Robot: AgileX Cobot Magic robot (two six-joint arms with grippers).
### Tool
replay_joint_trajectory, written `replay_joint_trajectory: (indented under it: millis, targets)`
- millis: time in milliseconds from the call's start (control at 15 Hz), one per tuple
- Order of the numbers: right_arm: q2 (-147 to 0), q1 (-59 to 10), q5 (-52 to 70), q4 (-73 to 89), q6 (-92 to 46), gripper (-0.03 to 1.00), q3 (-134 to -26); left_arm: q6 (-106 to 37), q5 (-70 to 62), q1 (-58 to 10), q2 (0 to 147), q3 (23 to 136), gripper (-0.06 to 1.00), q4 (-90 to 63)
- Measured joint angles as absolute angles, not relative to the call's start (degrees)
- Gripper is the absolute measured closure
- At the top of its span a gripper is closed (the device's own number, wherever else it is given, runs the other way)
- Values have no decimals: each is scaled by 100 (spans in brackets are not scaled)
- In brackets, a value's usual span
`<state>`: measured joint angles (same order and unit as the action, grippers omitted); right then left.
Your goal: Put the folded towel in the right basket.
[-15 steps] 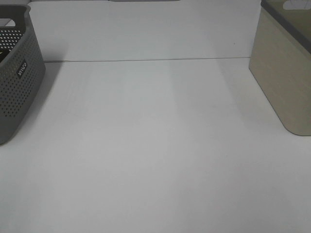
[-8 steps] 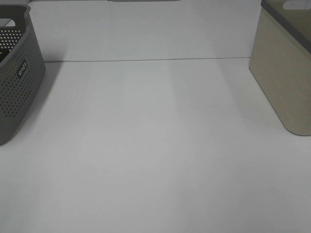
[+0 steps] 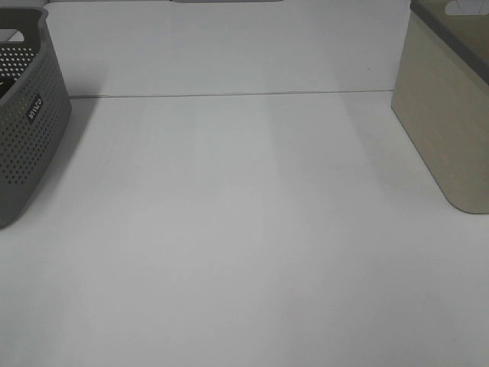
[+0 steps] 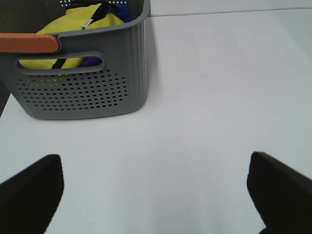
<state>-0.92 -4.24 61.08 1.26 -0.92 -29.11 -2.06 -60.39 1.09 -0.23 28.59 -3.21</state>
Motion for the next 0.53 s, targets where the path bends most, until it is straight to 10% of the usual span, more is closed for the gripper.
replay_joint_trajectory:
  millis: [533]
  targets:
    - [34,-424,6102,126,-92,28,-2899,-206,-6039,109,-23,2859,-3,-321]
